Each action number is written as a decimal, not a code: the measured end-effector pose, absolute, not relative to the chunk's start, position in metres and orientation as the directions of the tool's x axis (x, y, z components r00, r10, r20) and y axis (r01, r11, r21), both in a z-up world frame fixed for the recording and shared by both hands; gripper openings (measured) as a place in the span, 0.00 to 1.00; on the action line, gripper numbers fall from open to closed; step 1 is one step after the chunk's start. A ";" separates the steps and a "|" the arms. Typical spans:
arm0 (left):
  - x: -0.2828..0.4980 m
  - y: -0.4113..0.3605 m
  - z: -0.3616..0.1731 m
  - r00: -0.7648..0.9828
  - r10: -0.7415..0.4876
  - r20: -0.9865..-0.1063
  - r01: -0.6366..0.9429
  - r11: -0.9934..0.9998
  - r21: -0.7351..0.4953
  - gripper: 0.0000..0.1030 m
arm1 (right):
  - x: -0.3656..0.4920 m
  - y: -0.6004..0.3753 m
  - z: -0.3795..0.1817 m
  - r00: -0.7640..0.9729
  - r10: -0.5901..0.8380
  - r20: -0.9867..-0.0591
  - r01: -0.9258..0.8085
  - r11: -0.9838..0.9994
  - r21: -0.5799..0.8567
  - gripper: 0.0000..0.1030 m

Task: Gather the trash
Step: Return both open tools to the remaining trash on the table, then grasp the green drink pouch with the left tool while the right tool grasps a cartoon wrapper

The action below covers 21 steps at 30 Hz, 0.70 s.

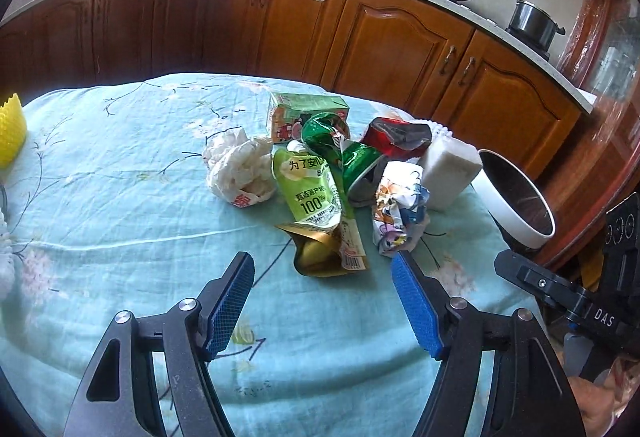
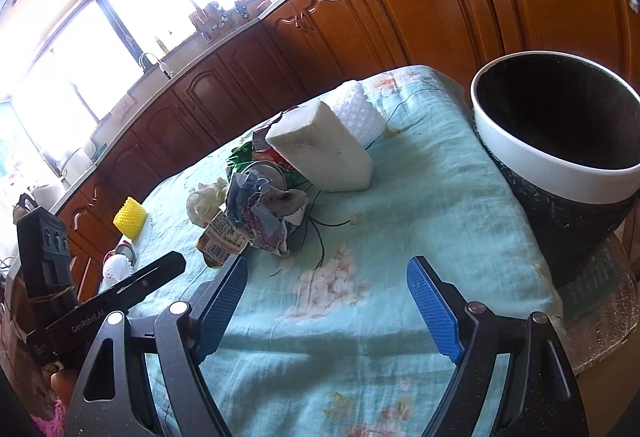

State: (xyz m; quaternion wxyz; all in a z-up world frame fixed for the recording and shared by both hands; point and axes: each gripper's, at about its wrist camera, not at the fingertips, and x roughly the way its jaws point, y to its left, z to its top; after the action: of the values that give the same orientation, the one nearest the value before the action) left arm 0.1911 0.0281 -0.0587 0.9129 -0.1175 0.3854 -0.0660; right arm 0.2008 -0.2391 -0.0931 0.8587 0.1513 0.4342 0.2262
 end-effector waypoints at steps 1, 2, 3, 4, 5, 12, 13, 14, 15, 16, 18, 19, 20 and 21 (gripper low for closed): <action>0.194 0.030 -0.058 0.693 -0.210 -0.690 0.031 0.964 -0.262 0.68 | 0.202 -0.235 -0.093 0.517 0.526 -0.676 -0.264 0.849 0.458 0.78; 0.197 0.031 -0.058 0.690 -0.209 -0.693 0.033 0.966 -0.258 0.68 | 0.205 -0.230 -0.093 0.513 0.532 -0.674 -0.270 0.845 0.461 0.75; 0.201 0.032 -0.058 0.688 -0.204 -0.697 0.034 0.968 -0.250 0.68 | 0.207 -0.226 -0.093 0.508 0.537 -0.673 -0.276 0.842 0.464 0.70; 0.204 0.032 -0.058 0.687 -0.200 -0.699 0.036 0.969 -0.243 0.67 | 0.210 -0.222 -0.093 0.504 0.541 -0.674 -0.279 0.840 0.466 0.64; 0.207 0.032 -0.058 0.685 -0.200 -0.701 0.040 0.970 -0.238 0.67 | 0.214 -0.218 -0.094 0.498 0.545 -0.675 -0.281 0.837 0.469 0.61; 0.231 0.031 -0.064 0.657 -0.219 -0.721 0.074 0.971 -0.227 0.61 | 0.240 -0.191 -0.098 0.466 0.591 -0.659 -0.300 0.806 0.510 0.42; 0.235 0.030 -0.066 0.649 -0.229 -0.726 0.082 0.969 -0.232 0.58 | 0.245 -0.187 -0.100 0.459 0.594 -0.660 -0.302 0.803 0.513 0.40; 0.239 0.029 -0.068 0.641 -0.237 -0.730 0.090 0.968 -0.235 0.56 | 0.249 -0.184 -0.103 0.452 0.596 -0.664 -0.302 0.803 0.515 0.38; 0.243 0.027 -0.071 0.634 -0.241 -0.735 0.097 0.968 -0.233 0.55 | 0.252 -0.182 -0.106 0.446 0.595 -0.669 -0.300 0.804 0.514 0.32; 0.246 0.025 -0.073 0.626 -0.243 -0.741 0.104 0.968 -0.229 0.51 | 0.254 -0.180 -0.109 0.439 0.593 -0.675 -0.299 0.805 0.513 0.22; 0.251 0.021 -0.079 0.611 -0.238 -0.755 0.109 0.970 -0.218 0.46 | 0.256 -0.178 -0.113 0.422 0.597 -0.682 -0.300 0.802 0.516 0.06; 0.253 0.019 -0.081 0.611 -0.235 -0.756 0.109 0.971 -0.213 0.45 | 0.256 -0.179 -0.114 0.422 0.595 -0.684 -0.301 0.804 0.513 0.04; 0.254 0.019 -0.081 0.616 -0.233 -0.753 0.109 0.971 -0.211 0.45 | 0.253 -0.180 -0.114 0.429 0.588 -0.685 -0.304 0.809 0.504 0.03; 0.255 0.018 -0.082 0.619 -0.232 -0.750 0.112 0.972 -0.208 0.45 | 0.250 -0.181 -0.112 0.434 0.585 -0.685 -0.308 0.811 0.498 0.02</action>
State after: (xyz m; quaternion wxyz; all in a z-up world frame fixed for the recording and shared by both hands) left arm 0.2549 0.0181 -0.0817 0.8969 -0.0707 0.4258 -0.0959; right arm 0.2504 -0.1809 -0.1123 0.8332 0.1512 0.4595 0.2679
